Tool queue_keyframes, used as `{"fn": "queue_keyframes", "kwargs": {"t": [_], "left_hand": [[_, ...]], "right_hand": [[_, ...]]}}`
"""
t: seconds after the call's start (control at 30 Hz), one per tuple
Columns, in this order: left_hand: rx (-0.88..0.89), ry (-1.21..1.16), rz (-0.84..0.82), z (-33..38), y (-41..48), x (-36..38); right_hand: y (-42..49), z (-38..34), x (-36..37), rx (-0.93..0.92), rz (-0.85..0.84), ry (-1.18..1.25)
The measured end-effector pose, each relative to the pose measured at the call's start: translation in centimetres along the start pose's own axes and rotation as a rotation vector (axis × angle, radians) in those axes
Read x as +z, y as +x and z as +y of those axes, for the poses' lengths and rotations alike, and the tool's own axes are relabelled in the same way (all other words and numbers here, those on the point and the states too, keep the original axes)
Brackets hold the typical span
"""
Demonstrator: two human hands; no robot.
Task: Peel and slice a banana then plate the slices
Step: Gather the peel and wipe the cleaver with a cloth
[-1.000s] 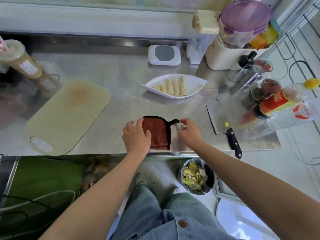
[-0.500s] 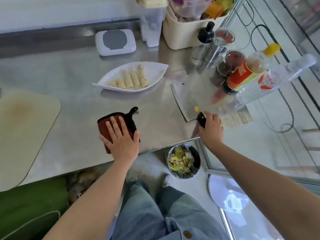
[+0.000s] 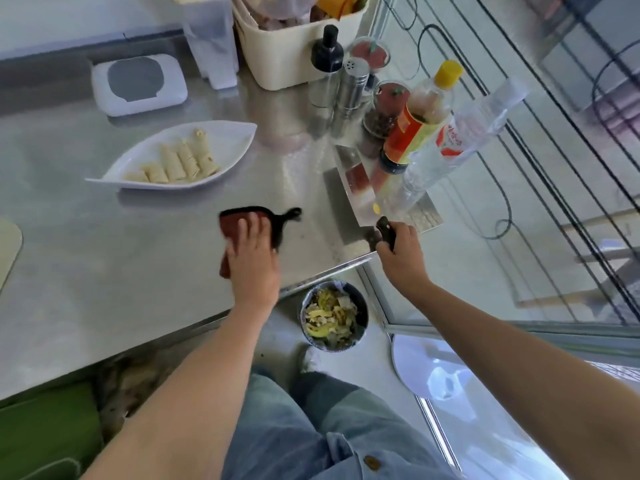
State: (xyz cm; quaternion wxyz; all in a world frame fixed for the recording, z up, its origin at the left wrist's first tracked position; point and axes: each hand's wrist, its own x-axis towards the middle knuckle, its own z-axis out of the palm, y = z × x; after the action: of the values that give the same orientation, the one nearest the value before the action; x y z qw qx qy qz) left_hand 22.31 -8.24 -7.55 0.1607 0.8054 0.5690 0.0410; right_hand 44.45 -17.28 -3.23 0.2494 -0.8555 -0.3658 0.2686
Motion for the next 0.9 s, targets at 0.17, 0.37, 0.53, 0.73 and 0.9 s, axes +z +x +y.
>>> {"fn": "queue_keyframes", "kwargs": {"t": [0.17, 0.37, 0.53, 0.73, 0.9], "left_hand": [[0.34, -0.025, -0.099, 2.9, -3.0, 1.7], [-0.097, -0.02, 0.014, -2.6, -2.0, 0.0], [-0.359, -0.102, 0.016, -1.4, 2.8, -0.9], [0.144, -0.074, -0.07, 3.3, 5.4, 0.5], [0.59, -0.107, -0.153, 4.1, 0.3, 1.9]], "right_hand": [[-0.4, 1.3, -0.9, -0.026, -0.035, -0.003], [-0.2, 1.1, -0.6, -0.034, -0.06, 0.03], [0.6, 0.7, -0.5, -0.026, -0.033, 0.061], [1.2, 1.5, -1.2, 0.009, 0.016, 0.068], [1.5, 1.6, -1.3, 0.012, 0.02, 0.068]]}}
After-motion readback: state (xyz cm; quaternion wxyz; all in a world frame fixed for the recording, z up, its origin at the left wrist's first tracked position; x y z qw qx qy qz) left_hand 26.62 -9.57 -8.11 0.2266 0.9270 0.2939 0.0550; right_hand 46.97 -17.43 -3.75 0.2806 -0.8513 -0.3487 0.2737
